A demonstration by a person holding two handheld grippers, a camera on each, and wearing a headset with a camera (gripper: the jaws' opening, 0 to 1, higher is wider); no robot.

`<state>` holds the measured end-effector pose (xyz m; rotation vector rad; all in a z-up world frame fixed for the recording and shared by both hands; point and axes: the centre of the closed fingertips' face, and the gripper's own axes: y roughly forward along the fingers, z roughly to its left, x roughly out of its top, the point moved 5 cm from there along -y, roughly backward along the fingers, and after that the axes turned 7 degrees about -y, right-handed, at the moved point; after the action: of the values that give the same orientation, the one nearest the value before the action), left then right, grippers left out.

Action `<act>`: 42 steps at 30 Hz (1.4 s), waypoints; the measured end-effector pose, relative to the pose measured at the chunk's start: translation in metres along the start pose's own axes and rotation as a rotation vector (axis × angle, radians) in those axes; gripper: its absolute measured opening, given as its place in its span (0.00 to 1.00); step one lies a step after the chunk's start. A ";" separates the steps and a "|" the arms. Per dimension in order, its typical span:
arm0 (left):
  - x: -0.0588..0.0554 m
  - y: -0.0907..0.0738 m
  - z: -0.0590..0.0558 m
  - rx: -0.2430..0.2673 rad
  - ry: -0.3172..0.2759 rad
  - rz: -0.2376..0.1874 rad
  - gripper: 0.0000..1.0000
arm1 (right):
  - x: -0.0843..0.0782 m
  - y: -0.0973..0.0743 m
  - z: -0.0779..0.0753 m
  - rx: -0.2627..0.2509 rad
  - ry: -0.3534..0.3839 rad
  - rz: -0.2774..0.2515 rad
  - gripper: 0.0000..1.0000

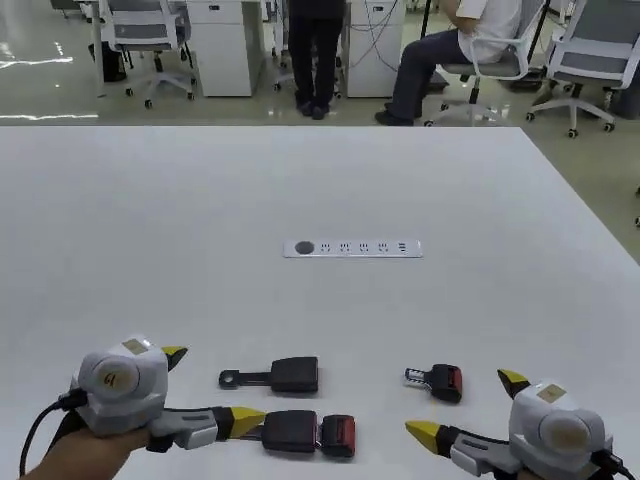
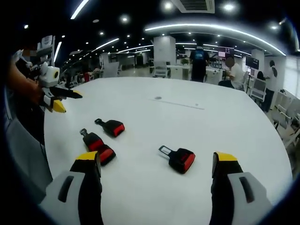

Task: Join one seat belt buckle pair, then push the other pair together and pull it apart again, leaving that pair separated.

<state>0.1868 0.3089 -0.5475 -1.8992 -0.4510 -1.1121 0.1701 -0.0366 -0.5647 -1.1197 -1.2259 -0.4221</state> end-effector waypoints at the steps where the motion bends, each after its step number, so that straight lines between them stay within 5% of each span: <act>1: -0.003 -0.002 0.005 0.002 0.003 -0.004 1.00 | 0.000 -0.002 0.001 -0.003 -0.002 -0.003 1.00; 2: -0.005 -0.005 0.009 0.003 0.004 -0.012 1.00 | 0.003 -0.006 0.004 -0.006 -0.007 -0.008 1.00; 4: -0.003 -0.015 -0.003 -0.001 0.005 -0.024 1.00 | 0.005 -0.010 0.005 -0.006 -0.017 -0.010 1.00; 8: -0.014 -0.024 0.004 -0.008 0.005 -0.021 1.00 | 0.003 -0.018 0.008 -0.003 -0.048 -0.014 1.00; 12: -0.015 -0.038 -0.007 -0.011 0.010 -0.032 1.00 | 0.002 -0.025 0.009 -0.015 -0.042 -0.019 1.00; 28: -0.030 -0.086 0.000 0.021 -0.020 -0.072 1.00 | -0.015 -0.046 0.025 -0.018 -0.063 0.018 1.00; 34: -0.037 -0.086 0.005 0.010 -0.025 -0.069 1.00 | -0.014 -0.046 0.024 -0.022 -0.077 0.010 1.00; 42: -0.024 -0.084 -0.003 0.006 -0.020 -0.099 1.00 | -0.005 -0.050 0.029 -0.033 -0.086 -0.012 1.00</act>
<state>0.1170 0.3563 -0.5253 -1.9016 -0.5641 -1.1561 0.1148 -0.0358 -0.5486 -1.1694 -1.3056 -0.4073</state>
